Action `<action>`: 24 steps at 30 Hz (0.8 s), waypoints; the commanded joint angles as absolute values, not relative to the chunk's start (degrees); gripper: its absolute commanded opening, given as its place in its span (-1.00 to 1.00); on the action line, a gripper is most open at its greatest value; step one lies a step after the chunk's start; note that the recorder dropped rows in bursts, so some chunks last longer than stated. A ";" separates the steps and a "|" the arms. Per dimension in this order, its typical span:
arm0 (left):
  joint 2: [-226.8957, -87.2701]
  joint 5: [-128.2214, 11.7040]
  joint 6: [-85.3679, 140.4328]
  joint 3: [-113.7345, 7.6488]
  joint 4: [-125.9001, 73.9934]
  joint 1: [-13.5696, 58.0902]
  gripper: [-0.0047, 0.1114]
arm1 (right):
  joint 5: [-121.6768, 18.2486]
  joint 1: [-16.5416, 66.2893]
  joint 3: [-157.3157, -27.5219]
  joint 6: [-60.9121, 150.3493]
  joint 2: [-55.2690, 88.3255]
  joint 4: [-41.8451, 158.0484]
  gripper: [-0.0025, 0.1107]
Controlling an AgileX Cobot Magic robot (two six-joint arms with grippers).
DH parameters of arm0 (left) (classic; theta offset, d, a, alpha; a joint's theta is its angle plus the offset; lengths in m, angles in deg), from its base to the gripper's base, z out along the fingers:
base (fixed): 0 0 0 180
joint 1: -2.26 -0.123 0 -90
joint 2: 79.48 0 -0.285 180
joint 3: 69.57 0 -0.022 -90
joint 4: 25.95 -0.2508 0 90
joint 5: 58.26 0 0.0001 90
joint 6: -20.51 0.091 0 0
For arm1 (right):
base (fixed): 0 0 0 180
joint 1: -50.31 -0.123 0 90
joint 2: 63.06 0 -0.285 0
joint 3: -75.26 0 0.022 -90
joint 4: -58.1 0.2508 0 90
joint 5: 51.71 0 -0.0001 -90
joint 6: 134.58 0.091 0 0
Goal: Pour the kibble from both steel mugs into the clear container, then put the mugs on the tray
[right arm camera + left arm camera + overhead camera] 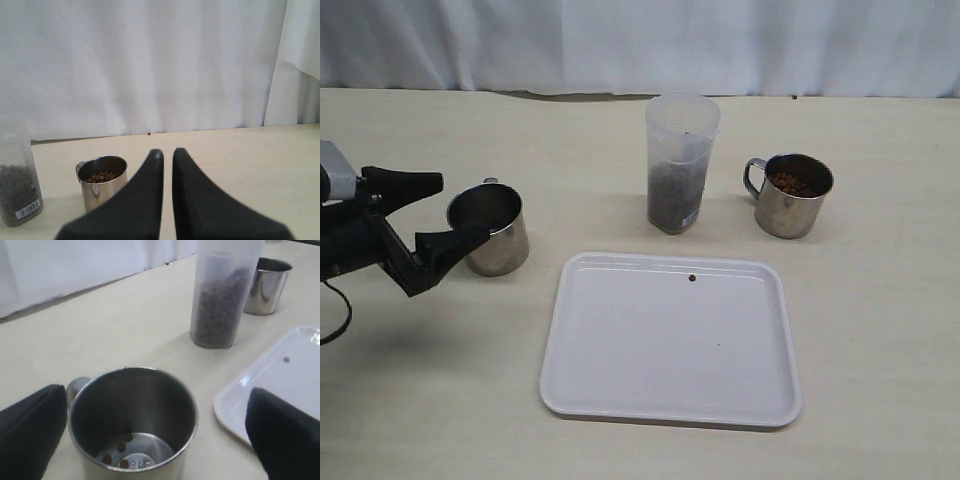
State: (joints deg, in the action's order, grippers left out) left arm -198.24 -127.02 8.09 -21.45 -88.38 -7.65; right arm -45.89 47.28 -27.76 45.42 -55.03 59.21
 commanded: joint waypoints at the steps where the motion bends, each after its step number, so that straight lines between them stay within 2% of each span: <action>1: -193.11 -128.22 -1.71 -21.18 -91.32 -7.80 0.36 | -45.89 47.65 -27.52 45.42 -55.27 59.00 -0.87; 4: -188.81 -128.22 -8.86 -21.18 -91.37 -7.80 0.04 | -45.89 47.65 -27.52 45.42 -55.27 59.00 -0.87; 7: -183.13 -128.22 -14.84 -21.18 -92.12 -7.80 -0.45 | -45.89 47.65 -27.52 45.42 -55.27 59.00 -0.87; 8: -181.10 -128.22 -16.46 -21.18 -92.76 -7.80 -0.67 | -45.89 47.65 -27.52 45.42 -55.27 59.00 -0.87; 10: -177.17 -128.22 -18.01 -21.18 -92.93 -7.80 -0.92 | -45.89 47.65 -27.52 45.42 -55.27 59.00 -0.87; 13: -170.53 -128.22 -23.88 -21.18 -92.19 -7.80 -0.92 | -45.89 47.65 -27.52 45.42 -55.27 59.00 -0.87; 16: -162.00 -119.70 -25.43 -20.07 -88.82 -7.68 -0.92 | -45.89 47.65 -27.52 45.42 -55.27 59.00 -0.87; 20: -149.46 -105.25 -19.85 -14.62 -72.88 -7.68 -0.92 | -45.89 47.65 -27.52 45.42 -55.27 59.00 -0.87; 24: -138.33 -102.27 -7.42 -6.39 -54.98 -7.68 -0.92 | -45.89 47.65 -27.52 45.42 -55.27 59.00 -0.87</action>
State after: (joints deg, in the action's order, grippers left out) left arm -145.64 -105.20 -15.45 -11.75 -67.79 -7.74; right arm -45.89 47.28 -27.76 45.42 -55.03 59.21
